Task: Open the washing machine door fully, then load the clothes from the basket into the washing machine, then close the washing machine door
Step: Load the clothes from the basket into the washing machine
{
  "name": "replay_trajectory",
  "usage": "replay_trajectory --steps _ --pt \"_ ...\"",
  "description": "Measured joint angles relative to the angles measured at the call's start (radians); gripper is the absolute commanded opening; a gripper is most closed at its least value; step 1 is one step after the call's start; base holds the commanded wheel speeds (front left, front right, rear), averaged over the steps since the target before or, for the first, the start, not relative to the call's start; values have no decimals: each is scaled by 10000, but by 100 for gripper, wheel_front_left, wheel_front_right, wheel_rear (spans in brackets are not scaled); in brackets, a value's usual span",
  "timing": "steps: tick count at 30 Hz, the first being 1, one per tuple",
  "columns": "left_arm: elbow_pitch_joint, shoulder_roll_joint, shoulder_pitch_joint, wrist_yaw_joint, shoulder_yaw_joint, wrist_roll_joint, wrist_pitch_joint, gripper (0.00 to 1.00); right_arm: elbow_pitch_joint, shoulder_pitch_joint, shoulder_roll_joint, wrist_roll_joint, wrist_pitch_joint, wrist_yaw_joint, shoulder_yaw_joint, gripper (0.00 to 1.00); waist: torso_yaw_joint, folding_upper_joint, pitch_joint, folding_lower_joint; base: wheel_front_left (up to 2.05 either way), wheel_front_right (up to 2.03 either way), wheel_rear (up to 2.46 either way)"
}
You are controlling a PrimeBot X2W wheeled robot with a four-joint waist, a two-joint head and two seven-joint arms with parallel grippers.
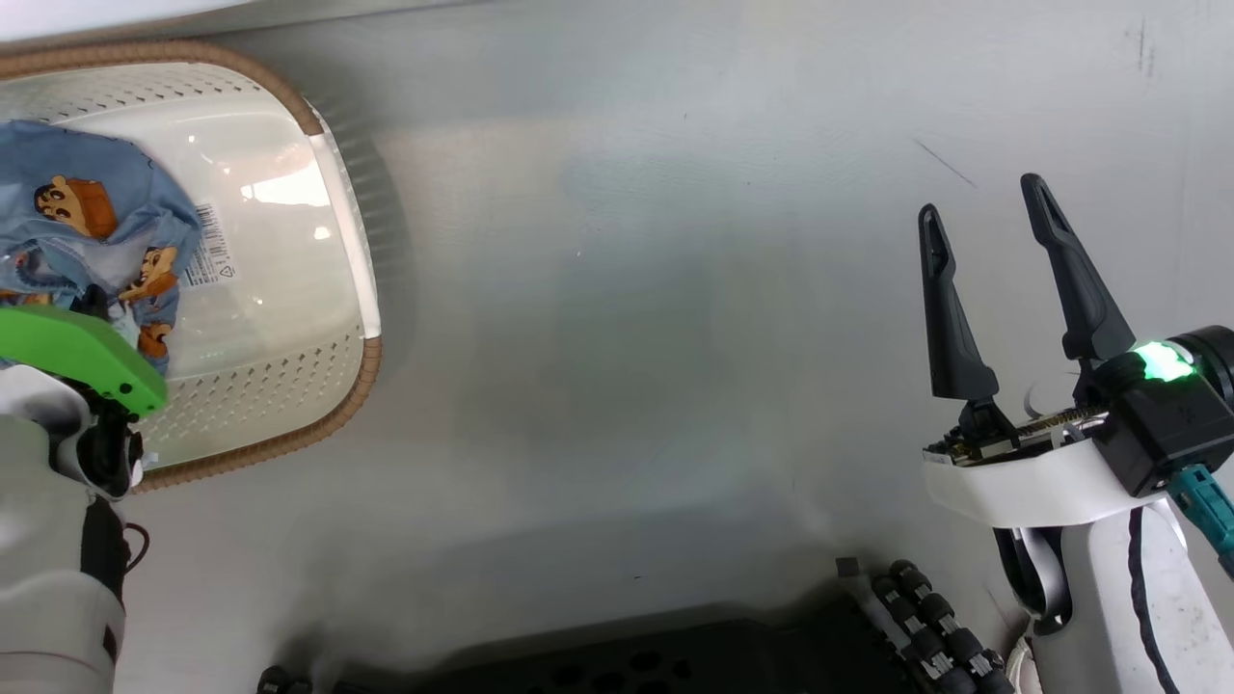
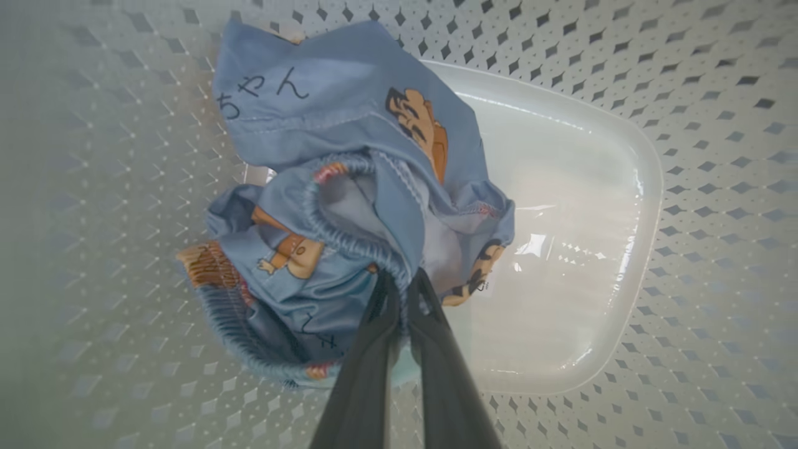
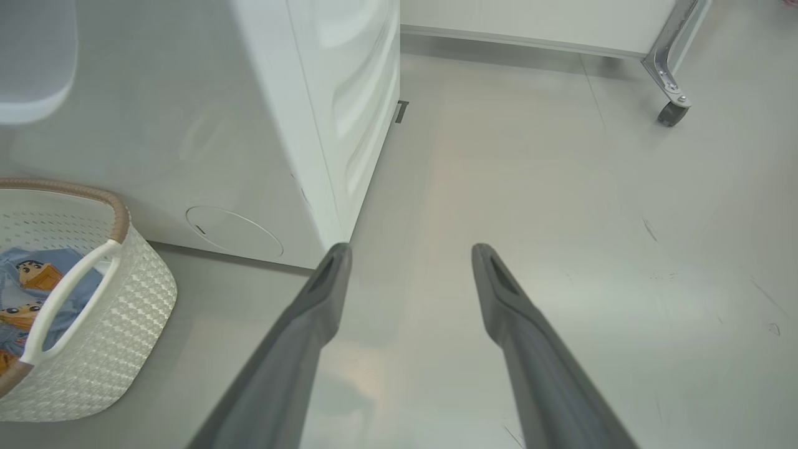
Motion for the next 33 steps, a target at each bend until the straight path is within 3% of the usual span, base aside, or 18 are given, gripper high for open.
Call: replay_trajectory --steps 16,33 --pt "-176 -980 980 -13 -731 -109 -2192 0 660 -501 6 115 0 98 -58 100 567 0 -1637 -1 0 0 0" --pt "-1893 -1277 2830 -13 -1551 -474 -2592 0 1511 -359 17 464 0 178 -278 100 1191 0 -4173 -1 0 0 0"
